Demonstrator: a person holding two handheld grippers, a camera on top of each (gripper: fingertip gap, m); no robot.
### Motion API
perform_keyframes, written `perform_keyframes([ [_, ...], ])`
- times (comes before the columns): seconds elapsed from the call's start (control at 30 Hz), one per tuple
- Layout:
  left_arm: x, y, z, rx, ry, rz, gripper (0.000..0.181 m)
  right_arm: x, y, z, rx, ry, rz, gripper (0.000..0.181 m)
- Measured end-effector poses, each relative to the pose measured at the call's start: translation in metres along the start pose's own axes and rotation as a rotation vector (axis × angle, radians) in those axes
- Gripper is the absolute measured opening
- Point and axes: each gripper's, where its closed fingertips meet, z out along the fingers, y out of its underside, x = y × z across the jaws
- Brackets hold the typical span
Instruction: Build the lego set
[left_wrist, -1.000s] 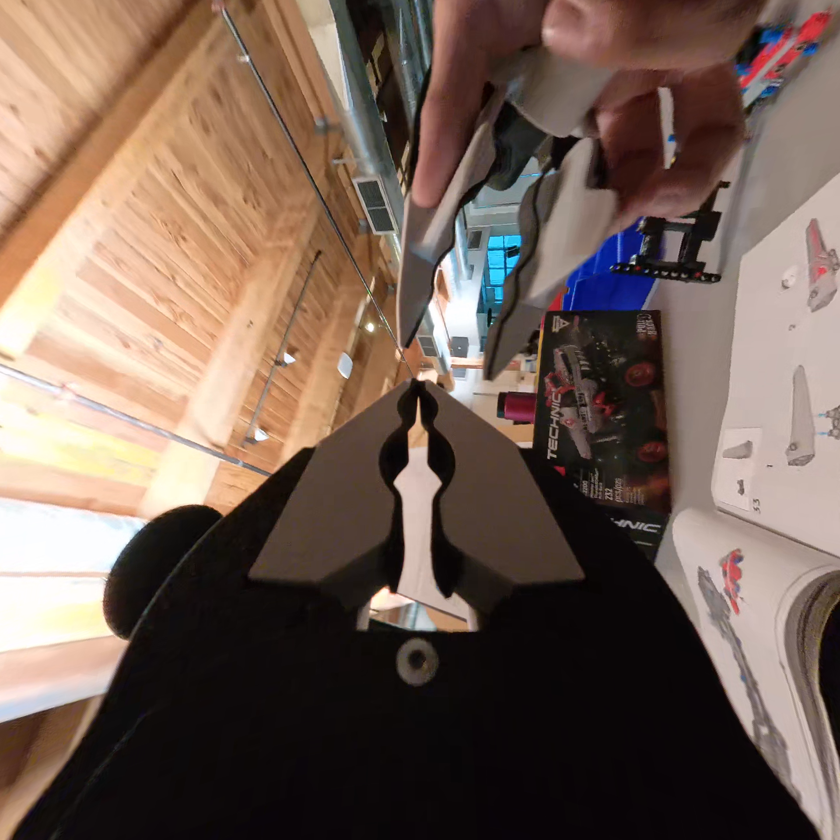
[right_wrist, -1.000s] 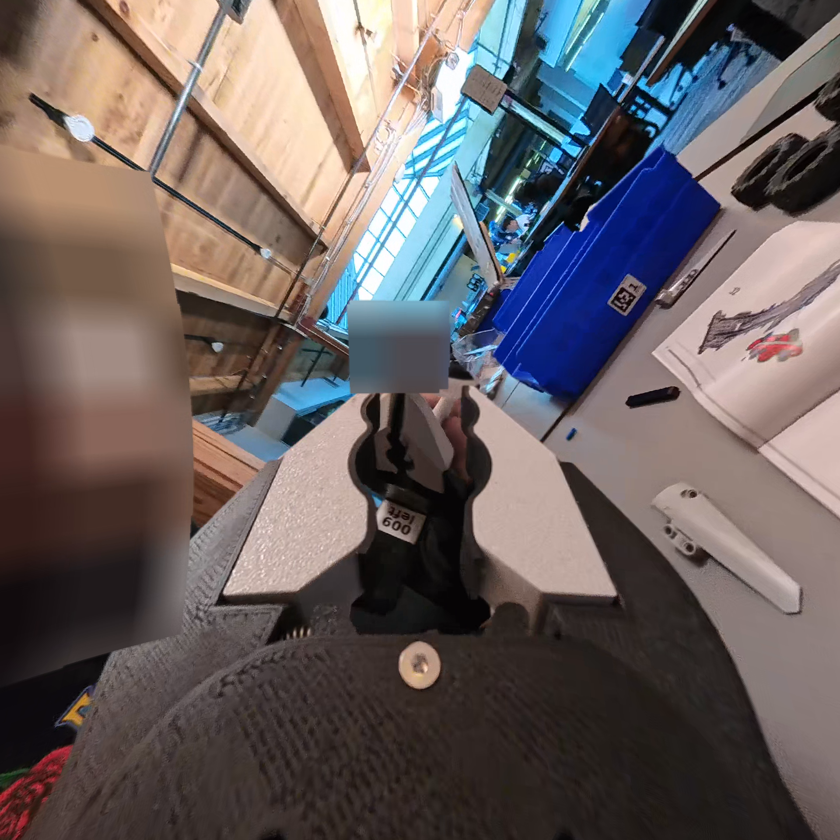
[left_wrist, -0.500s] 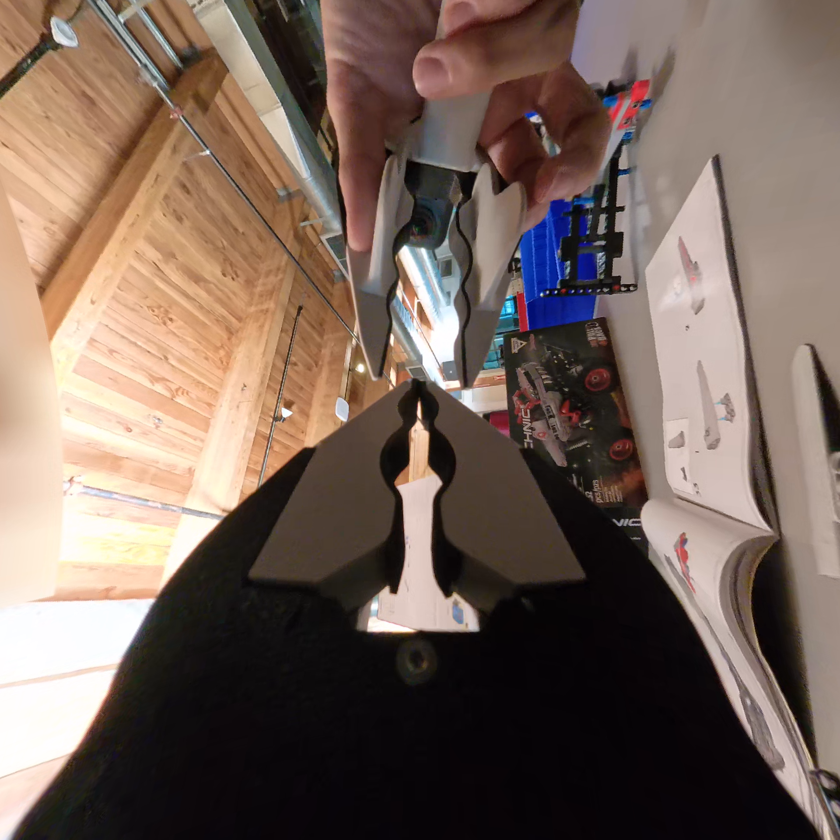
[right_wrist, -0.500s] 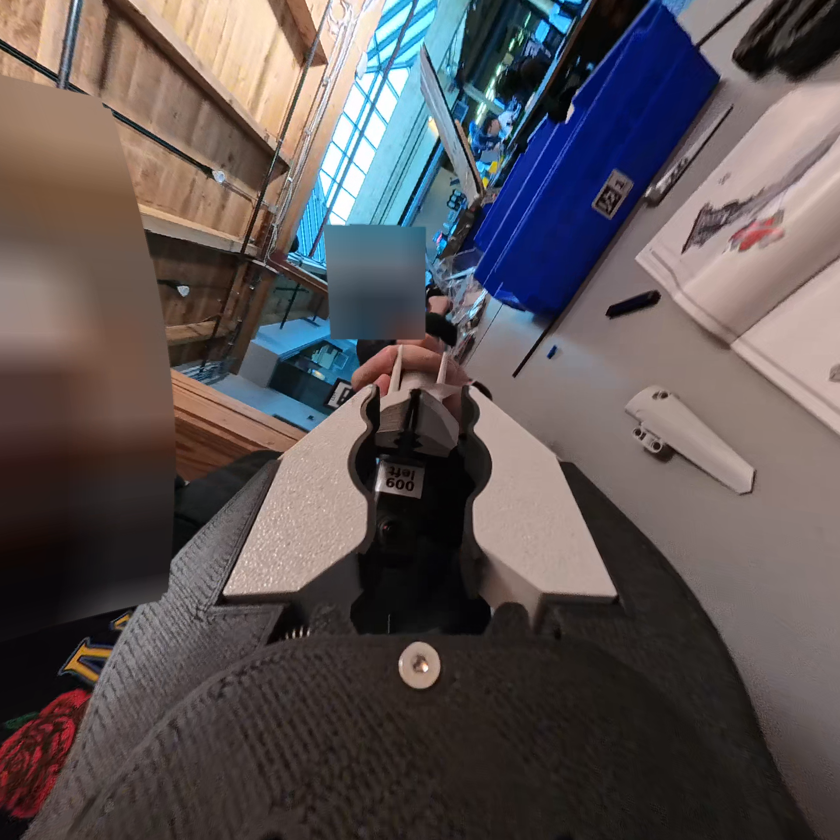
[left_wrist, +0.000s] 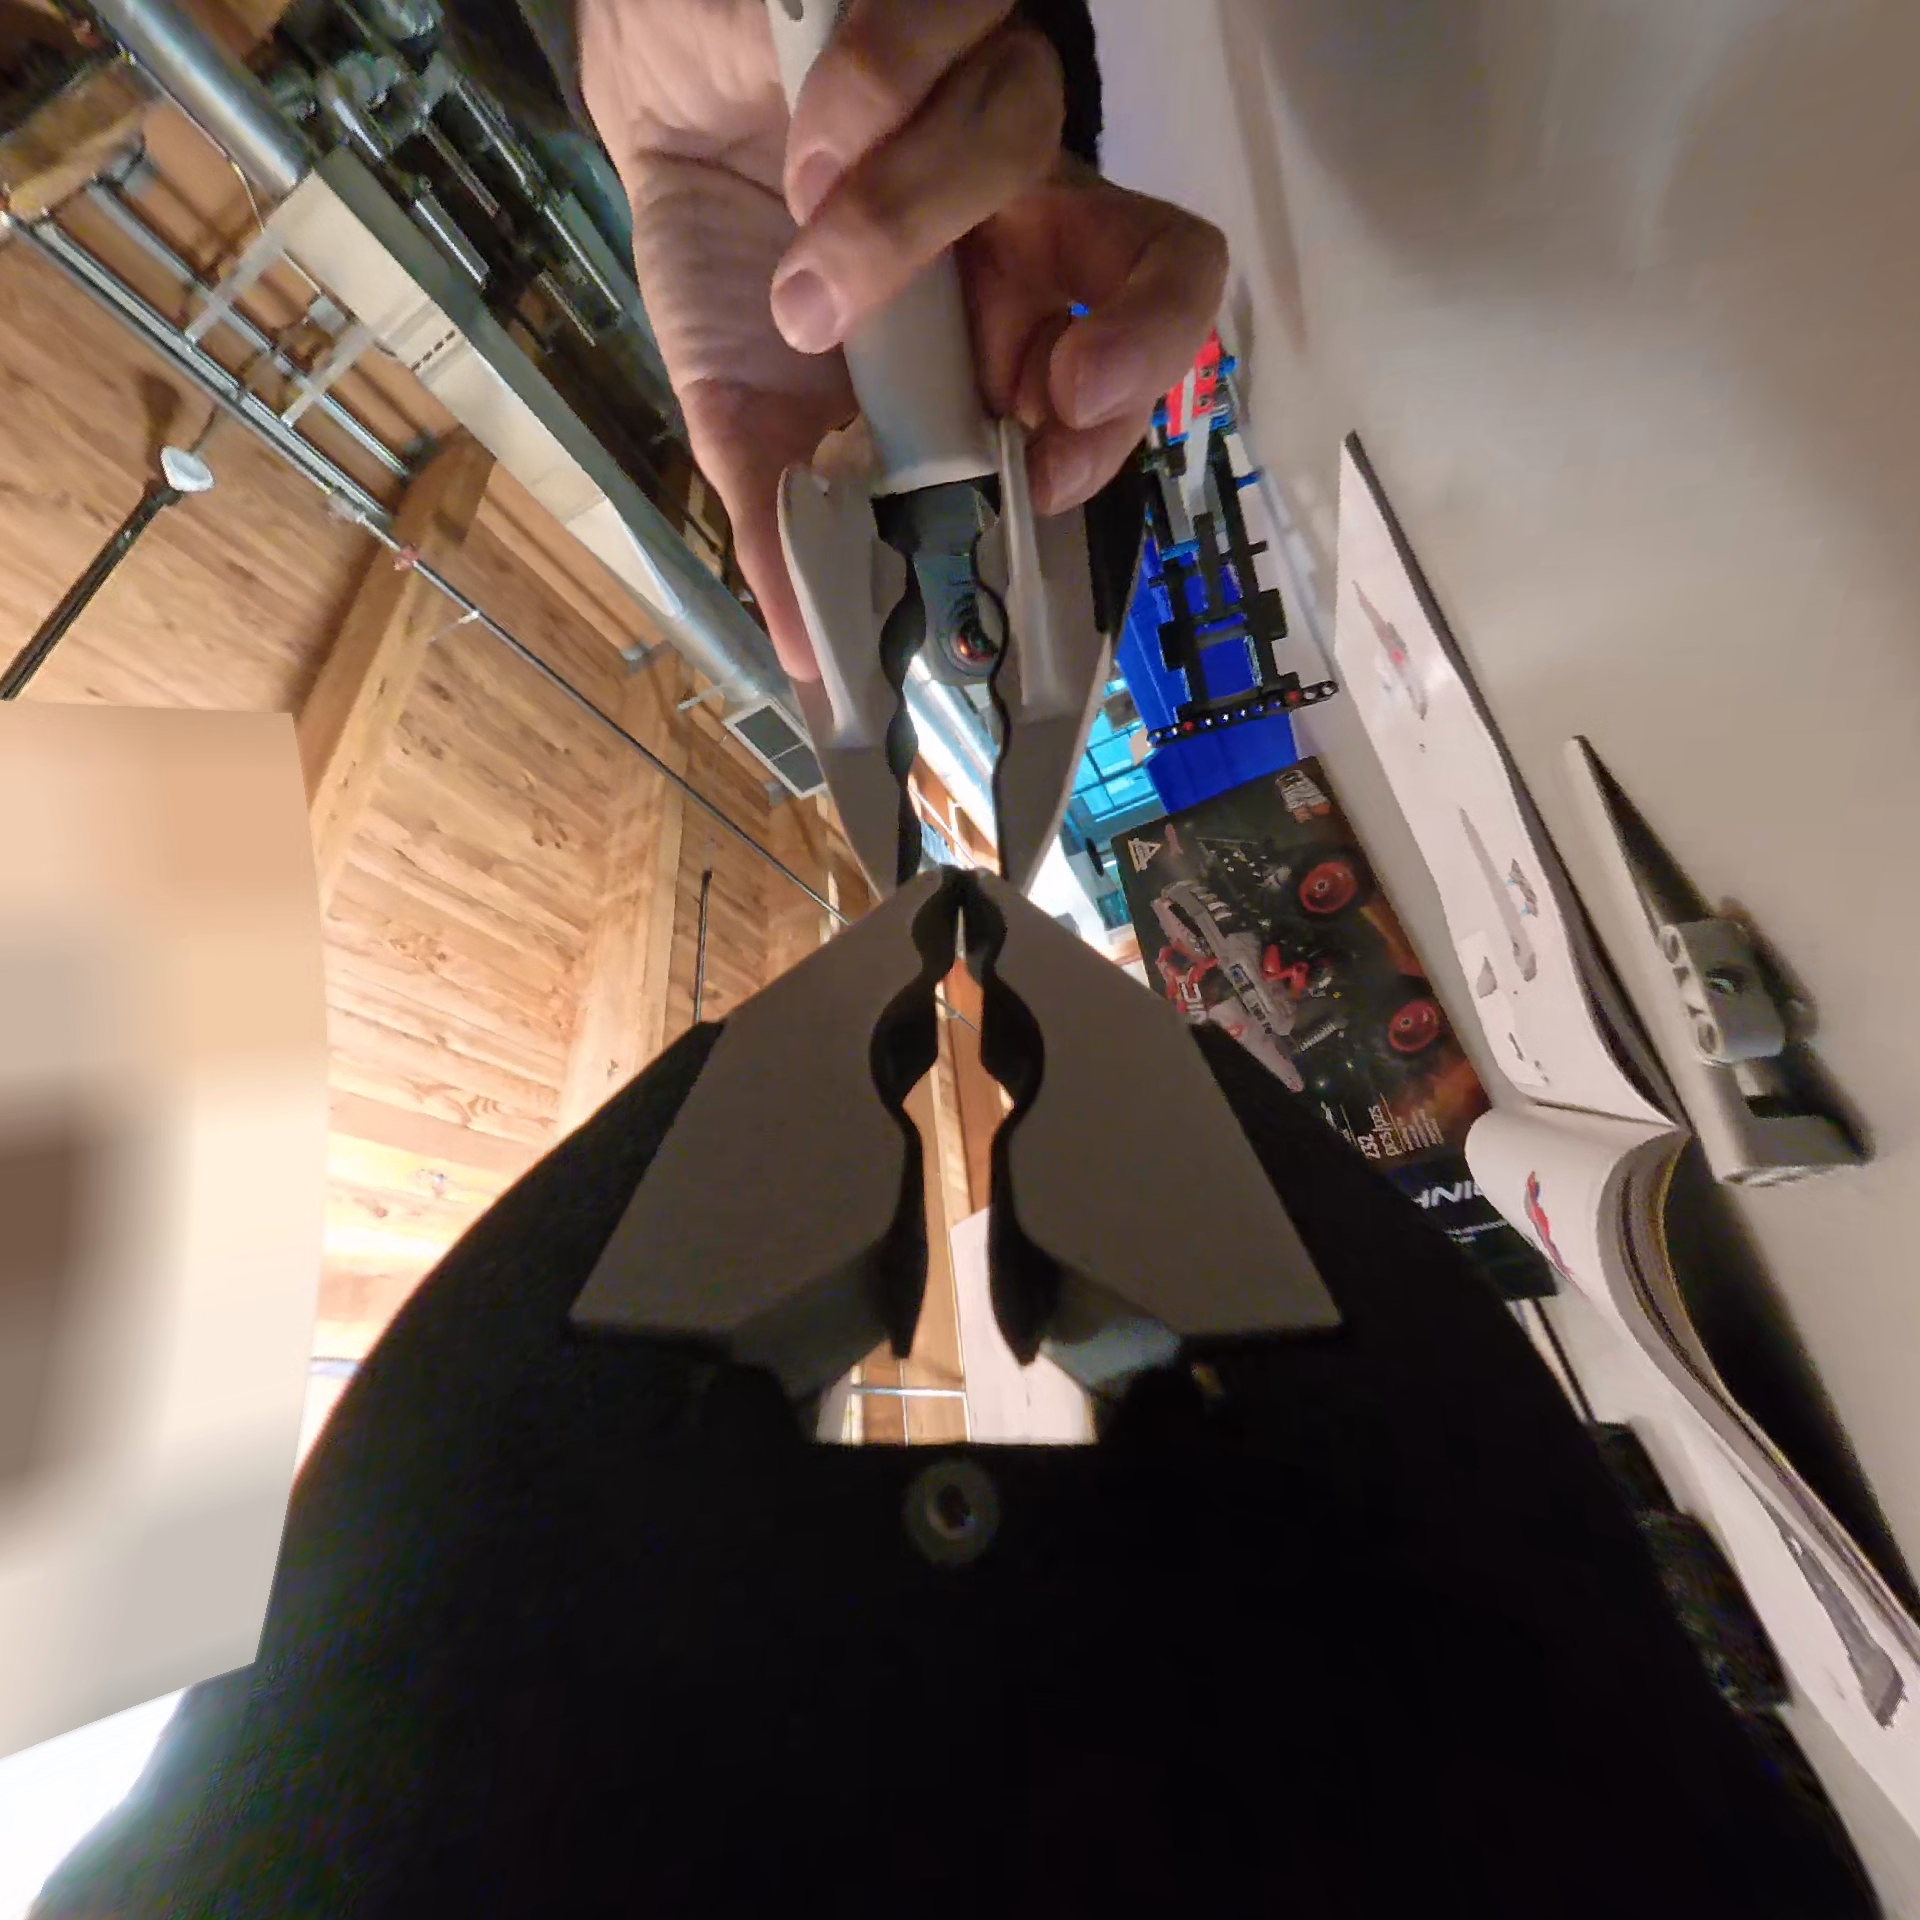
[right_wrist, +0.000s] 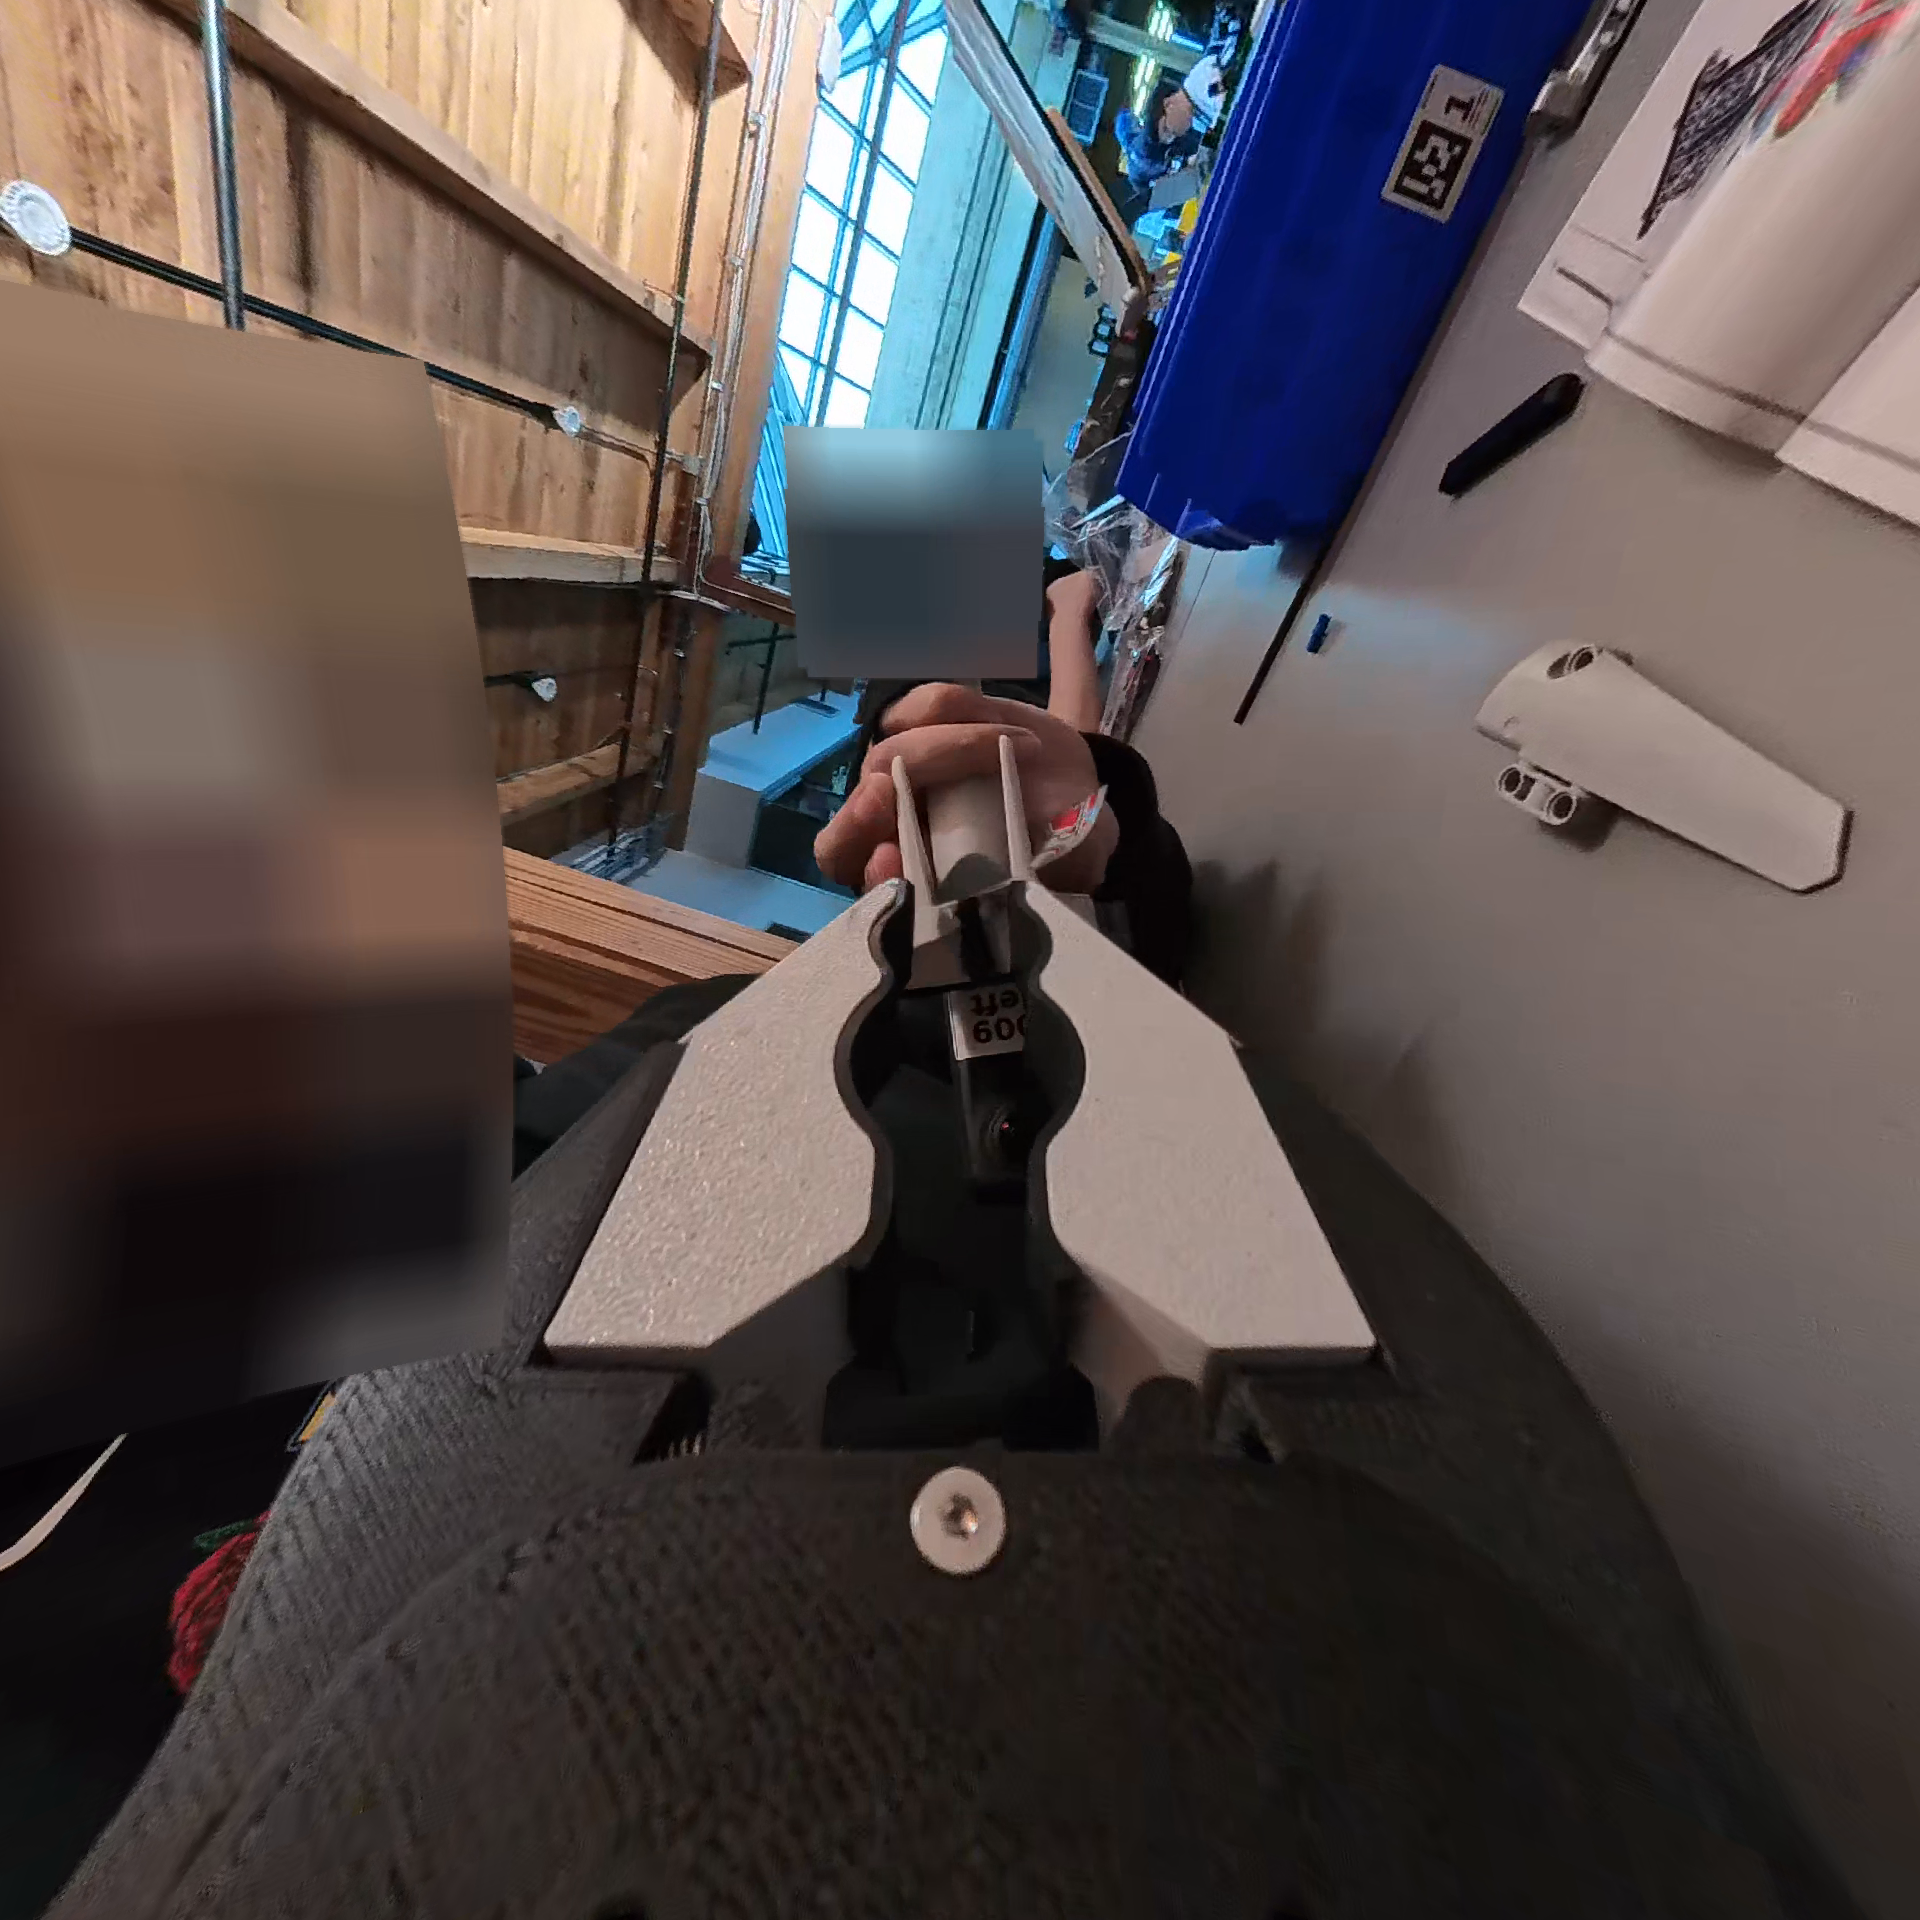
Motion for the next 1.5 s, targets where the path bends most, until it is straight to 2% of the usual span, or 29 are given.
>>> perform_keyframes([
  [0.53,0.001,-0.012,-0.006,0.052,0.028,0.084,0.0,0.006,0.009,-0.003,-0.041,0.038,0.016,0.004],
  [0.8,0.009,-0.008,-0.004,0.032,0.084,0.087,0.0,0.01,0.005,-0.005,-0.033,0.123,-0.117,0.0],
  [0.97,0.011,-0.005,-0.004,0.017,0.104,0.025,0.0,0.013,0.001,-0.008,-0.029,0.165,-0.179,0.0],
  [1.07,0.017,0.013,-0.006,-0.039,0.162,-0.263,0.012,0.01,0.005,-0.01,-0.078,0.16,-0.254,0.0],
  [1.13,0.025,0.025,-0.01,-0.06,0.258,-0.637,0.019,0.012,0.003,-0.012,-0.096,0.17,-0.31,0.0],
  [1.3,0.033,0.047,-0.028,0.024,0.498,-1.681,0.029,0.035,-0.009,-0.018,-0.117,0.284,-0.455,0.0],
  [1.37,0.049,0.054,-0.036,0.004,0.667,-1.998,0.031,0.041,-0.014,-0.018,-0.127,0.298,-0.477,0.0],
  [1.43,0.059,0.053,-0.042,0.04,0.796,-2.175,0.032,0.046,-0.02,-0.017,-0.121,0.295,-0.466,0.0],
  [1.5,0.062,0.057,-0.039,0.079,0.8,-2.217,0.033,0.05,-0.026,-0.014,-0.108,0.283,-0.449,0.0],
])
